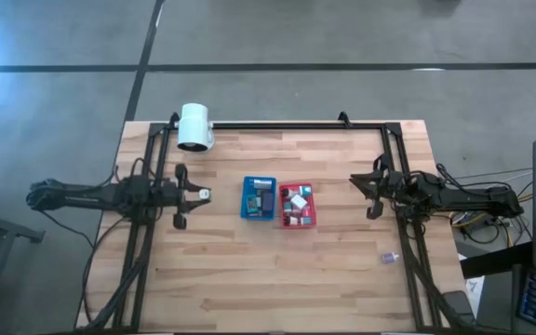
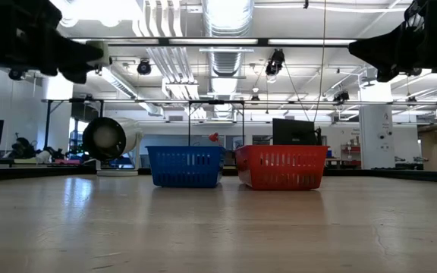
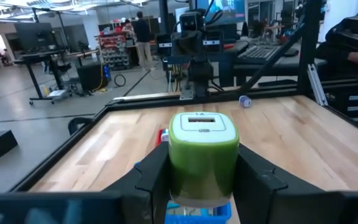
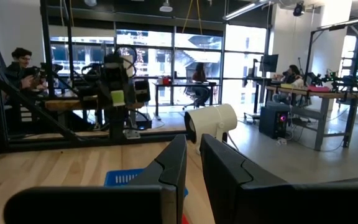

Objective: Pick & Place Office items
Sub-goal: Put the green adaptor into the red bin

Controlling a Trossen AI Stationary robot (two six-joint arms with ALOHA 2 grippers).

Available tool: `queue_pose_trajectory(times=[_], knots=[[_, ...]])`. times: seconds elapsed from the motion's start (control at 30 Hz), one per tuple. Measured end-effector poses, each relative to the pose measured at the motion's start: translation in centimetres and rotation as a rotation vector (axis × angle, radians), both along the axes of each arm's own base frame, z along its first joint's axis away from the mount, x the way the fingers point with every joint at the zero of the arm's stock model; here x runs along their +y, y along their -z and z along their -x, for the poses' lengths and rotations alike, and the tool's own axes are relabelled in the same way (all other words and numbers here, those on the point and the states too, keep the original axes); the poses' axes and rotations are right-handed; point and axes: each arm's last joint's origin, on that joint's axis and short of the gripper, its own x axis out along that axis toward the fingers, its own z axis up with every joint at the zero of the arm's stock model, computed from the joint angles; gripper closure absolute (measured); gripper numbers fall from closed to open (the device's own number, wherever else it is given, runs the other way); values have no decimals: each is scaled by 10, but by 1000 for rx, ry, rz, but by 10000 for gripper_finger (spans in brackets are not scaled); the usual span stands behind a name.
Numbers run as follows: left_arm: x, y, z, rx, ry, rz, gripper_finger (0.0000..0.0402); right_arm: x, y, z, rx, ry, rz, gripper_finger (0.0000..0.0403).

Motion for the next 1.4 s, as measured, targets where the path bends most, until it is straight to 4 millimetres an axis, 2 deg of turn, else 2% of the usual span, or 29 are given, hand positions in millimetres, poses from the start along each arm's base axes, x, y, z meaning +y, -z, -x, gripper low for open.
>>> queue_pose_trajectory(times=[0.3,0.8,0.93,1.0,1.2,1.3,1.4], knots=[[0,24,6,-20,5,-2,271,0,0,0,0,0,0,360],[0,25,7,-16,3,-3,271,0,0,0,1,0,1,360],[4,21,6,-50,-124,-1,271,0,0,0,2,3,4,360],[4,12,5,-56,-145,13,271,0,0,0,2,5,3,360],[4,-34,-7,-69,-146,-12,271,0,0,0,-2,6,3,360],[4,-57,-24,-31,-151,-33,271,0,0,0,-2,6,3,360],[4,-76,-52,64,-154,-45,271,0,0,0,-2,6,3,360]])
